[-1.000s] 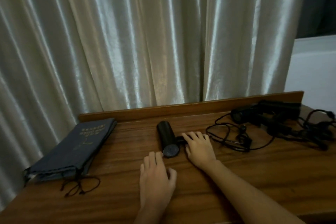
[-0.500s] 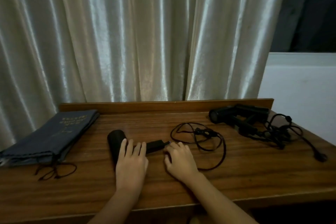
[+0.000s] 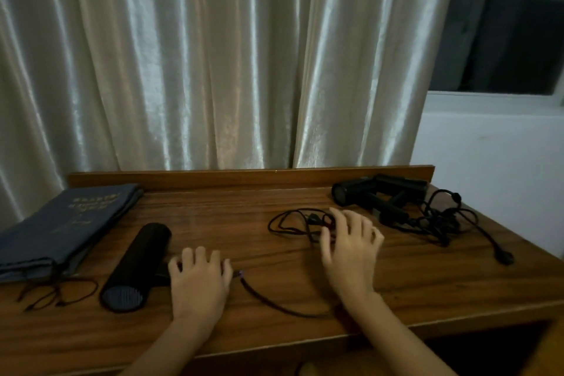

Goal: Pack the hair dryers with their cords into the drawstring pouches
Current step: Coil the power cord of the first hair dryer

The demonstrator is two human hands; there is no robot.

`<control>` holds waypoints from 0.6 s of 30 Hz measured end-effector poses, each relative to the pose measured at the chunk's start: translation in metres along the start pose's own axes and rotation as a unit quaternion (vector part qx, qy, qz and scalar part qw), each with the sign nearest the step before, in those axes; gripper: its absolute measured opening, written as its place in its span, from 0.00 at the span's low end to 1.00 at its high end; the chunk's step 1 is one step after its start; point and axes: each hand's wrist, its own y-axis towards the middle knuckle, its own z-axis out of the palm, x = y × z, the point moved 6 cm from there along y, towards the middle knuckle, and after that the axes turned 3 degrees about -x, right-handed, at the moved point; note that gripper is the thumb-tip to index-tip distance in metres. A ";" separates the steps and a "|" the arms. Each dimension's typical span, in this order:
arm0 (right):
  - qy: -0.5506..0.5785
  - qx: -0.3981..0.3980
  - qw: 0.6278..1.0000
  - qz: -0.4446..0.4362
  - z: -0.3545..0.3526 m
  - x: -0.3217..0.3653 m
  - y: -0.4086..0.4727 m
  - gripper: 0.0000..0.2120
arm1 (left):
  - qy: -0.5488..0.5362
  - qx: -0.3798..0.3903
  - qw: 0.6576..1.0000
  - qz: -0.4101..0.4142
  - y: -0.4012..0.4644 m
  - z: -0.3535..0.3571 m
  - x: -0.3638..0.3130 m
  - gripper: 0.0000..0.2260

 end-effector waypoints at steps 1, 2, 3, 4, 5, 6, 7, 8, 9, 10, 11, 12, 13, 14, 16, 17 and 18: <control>-0.030 0.053 0.996 0.061 0.005 -0.015 0.005 0.15 | -0.018 -0.017 1.000 -0.005 -0.001 0.000 0.000 0.13; -0.023 0.126 0.986 0.109 0.014 -0.027 0.007 0.16 | -0.035 -0.034 0.999 0.003 -0.002 0.000 -0.002 0.10; 0.017 0.186 0.972 0.141 0.022 -0.033 0.006 0.16 | -0.051 -0.047 0.997 0.024 -0.002 0.001 -0.005 0.07; 0.068 0.227 0.960 0.153 0.030 -0.035 0.003 0.15 | -0.069 -0.057 0.995 0.051 -0.003 0.002 -0.009 0.04; 0.103 0.259 0.949 0.149 0.036 -0.032 -0.001 0.13 | -0.088 -0.061 0.991 0.076 -0.003 0.002 -0.012 0.04; 0.119 0.274 0.945 0.133 0.042 -0.026 -0.007 0.10 | -0.109 -0.060 0.988 0.091 -0.004 0.002 -0.014 0.03; 0.122 0.281 0.944 0.123 0.047 -0.020 -0.014 0.08 | -0.127 -0.058 0.985 0.096 -0.003 0.001 -0.014 0.03; 0.114 0.278 0.946 0.120 0.051 -0.016 -0.022 0.12 | -0.139 -0.055 0.984 0.093 -0.003 0.001 -0.013 0.03; 0.099 0.268 0.950 0.123 0.055 -0.013 -0.026 0.21 | -0.146 -0.050 0.984 0.087 -0.003 0.001 -0.012 0.04; 0.079 0.258 0.954 0.129 0.059 -0.012 -0.026 0.30 | -0.150 -0.047 0.984 0.085 -0.003 0.001 -0.011 0.05; 0.057 0.258 0.954 0.140 0.064 -0.014 -0.023 0.37 | -0.153 -0.046 0.984 0.084 -0.003 0.000 -0.012 0.06; 0.045 0.273 0.947 0.165 0.070 -0.018 -0.020 0.41 | -0.155 -0.043 0.983 0.083 -0.002 -0.001 -0.012 0.07; 0.045 0.292 0.934 0.198 0.077 -0.023 -0.017 0.42 | -0.157 -0.037 0.984 0.078 -0.002 -0.002 -0.013 0.07; 0.048 0.302 0.924 0.227 0.082 -0.026 -0.015 0.40 | -0.158 -0.032 0.984 0.074 -0.002 -0.002 -0.013 0.08; 0.071 0.265 0.919 0.282 0.087 -0.033 -0.008 0.37 | -0.158 -0.026 0.985 0.067 -0.001 -0.002 -0.014 0.08; 0.089 0.231 0.916 0.315 0.089 -0.037 -0.003 0.37 | -0.155 -0.025 0.985 0.065 -0.001 -0.002 -0.014 0.07; 0.105 0.202 0.909 0.350 0.090 -0.042 0.001 0.38 | -0.153 -0.022 0.986 0.063 -0.001 0.001 -0.012 0.07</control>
